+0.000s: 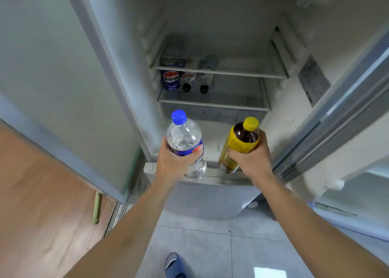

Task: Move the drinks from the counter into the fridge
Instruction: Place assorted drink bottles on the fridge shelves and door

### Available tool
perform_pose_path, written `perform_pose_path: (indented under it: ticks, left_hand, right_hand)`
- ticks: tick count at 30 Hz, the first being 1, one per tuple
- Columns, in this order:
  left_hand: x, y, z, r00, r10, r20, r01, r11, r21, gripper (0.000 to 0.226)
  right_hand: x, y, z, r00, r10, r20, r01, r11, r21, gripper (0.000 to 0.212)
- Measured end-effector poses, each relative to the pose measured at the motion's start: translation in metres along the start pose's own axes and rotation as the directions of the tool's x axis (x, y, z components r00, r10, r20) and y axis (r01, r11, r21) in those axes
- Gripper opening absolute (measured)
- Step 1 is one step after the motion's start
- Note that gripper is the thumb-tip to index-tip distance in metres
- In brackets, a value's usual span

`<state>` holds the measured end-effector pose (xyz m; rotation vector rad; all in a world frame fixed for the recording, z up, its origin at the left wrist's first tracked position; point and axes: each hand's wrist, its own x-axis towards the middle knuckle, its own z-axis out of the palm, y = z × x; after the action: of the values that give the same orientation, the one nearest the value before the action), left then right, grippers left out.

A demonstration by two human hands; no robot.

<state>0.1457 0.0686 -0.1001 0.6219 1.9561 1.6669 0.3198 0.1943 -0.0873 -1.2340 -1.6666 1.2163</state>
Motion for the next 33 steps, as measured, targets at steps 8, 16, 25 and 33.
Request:
perform_pose_path:
  ticks: [8,16,25,33]
  left_hand:
    - [0.084,0.005,0.011,0.997,0.007,0.076,-0.012,0.998,0.06,0.071]
    - [0.121,-0.005,0.017,0.989,-0.068,0.134,0.049,0.989,0.141,0.08]
    - [0.135,0.002,0.01,0.965,-0.056,0.255,0.003,0.979,0.203,0.104]
    - [0.145,0.066,0.015,0.923,-0.031,0.384,-0.164,0.871,0.463,0.054]
  right_hand:
    - [0.05,-0.002,0.035,0.991,0.067,-0.116,-0.076,0.994,-0.078,0.068]
    - [0.083,0.008,0.057,0.984,0.127,-0.123,-0.136,0.988,-0.07,0.078]
    - [0.097,0.006,0.048,0.986,0.135,-0.103,-0.14,0.989,-0.047,0.08]
    - [0.116,-0.056,0.026,0.997,0.069,0.045,-0.035,0.846,-0.531,0.07]
